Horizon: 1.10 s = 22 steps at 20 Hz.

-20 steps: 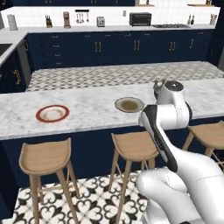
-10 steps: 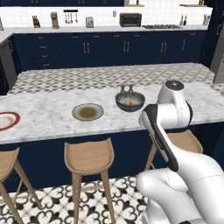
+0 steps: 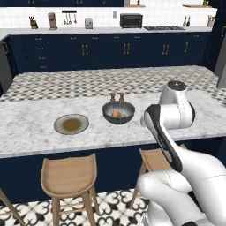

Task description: Pick the chicken drumstick and onion from their plates and place them in the bowl. Then put the bowl in the fridge.

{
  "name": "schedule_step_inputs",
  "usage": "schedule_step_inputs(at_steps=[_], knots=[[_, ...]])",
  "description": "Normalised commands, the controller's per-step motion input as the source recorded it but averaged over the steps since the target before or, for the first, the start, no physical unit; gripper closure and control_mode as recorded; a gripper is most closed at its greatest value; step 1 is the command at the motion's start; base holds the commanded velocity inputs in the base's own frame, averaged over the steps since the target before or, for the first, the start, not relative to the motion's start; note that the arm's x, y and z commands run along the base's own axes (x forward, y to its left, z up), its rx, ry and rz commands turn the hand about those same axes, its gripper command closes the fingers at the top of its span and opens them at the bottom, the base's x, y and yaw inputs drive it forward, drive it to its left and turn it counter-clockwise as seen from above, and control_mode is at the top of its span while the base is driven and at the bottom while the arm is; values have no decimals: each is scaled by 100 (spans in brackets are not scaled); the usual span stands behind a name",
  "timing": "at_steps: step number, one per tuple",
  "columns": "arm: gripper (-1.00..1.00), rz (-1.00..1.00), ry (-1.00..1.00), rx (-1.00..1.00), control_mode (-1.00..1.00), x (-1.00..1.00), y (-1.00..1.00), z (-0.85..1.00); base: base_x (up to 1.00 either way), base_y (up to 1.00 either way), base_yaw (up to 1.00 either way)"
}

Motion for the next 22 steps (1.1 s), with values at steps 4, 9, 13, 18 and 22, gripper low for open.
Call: schedule_step_inputs(at_steps=[4,9,13,18,22], knots=[[100,0,0,0,100,0,0,0,15,80,-1],[100,0,0,0,100,0,0,0,52,43,-2],[100,0,0,0,100,0,0,0,100,-36,0],[100,0,14,1,-100,60,-12,0,40,0,0],[100,0,15,7,-100,100,-46,26,0,0,0]])
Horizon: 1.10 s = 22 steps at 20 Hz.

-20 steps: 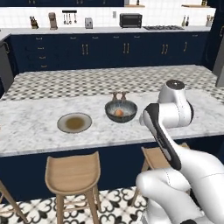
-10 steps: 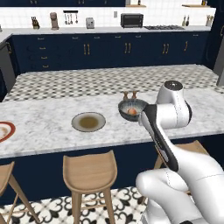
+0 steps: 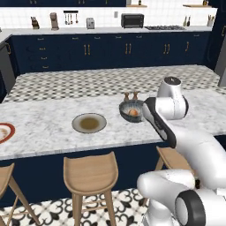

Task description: Pick the chicken drumstick and onion from their plates and place them in the bowl. Then put the bowl in the fridge.

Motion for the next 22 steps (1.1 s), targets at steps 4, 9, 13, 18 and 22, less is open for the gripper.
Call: schedule_step_inputs(at_steps=[4,9,13,18,22], knots=[[100,0,5,6,-100,100,-38,29,0,0,0],[100,0,0,1,-100,100,-8,-2,0,0,0],[100,0,1,0,-100,94,0,-31,0,0,0],[100,0,0,0,-100,93,8,-54,0,0,0],[100,0,0,0,-100,61,37,-69,0,0,0]])
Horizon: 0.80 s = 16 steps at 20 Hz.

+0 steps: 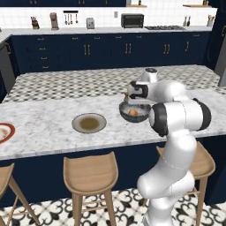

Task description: Pick the chicken drumstick and onion from their plates and place them in the bowl. Then put the bowl in the fridge.

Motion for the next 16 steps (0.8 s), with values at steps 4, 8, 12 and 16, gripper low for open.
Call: schedule_step_inputs(at_steps=[4,8,12,16], knots=[[100,-1,0,0,-100,27,20,-51,0,0,0],[100,0,0,0,-100,29,0,-30,0,0,0],[100,0,0,0,-100,31,0,-32,0,0,0],[-100,0,0,0,-100,49,2,-25,0,0,0]])
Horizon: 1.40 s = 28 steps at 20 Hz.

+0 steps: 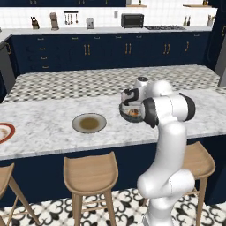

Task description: Pick the chicken drumstick and onion from their plates and place them in the bowl. Then put the bowl in the fridge.

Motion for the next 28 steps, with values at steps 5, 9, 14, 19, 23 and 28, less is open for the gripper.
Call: schedule_step_inputs(at_steps=[5,9,14,19,23,28], knots=[[-100,0,-1,0,-100,45,0,-4,0,0,0],[-100,0,-8,1,-100,-12,-13,10,0,0,0],[-100,-5,-18,3,-100,-70,-37,60,0,0,0],[-100,-9,-10,3,-100,-76,-42,37,0,0,0],[-100,-7,0,6,-100,-30,-42,2,0,0,0],[-100,0,-2,15,-100,-8,-34,1,0,0,0]])
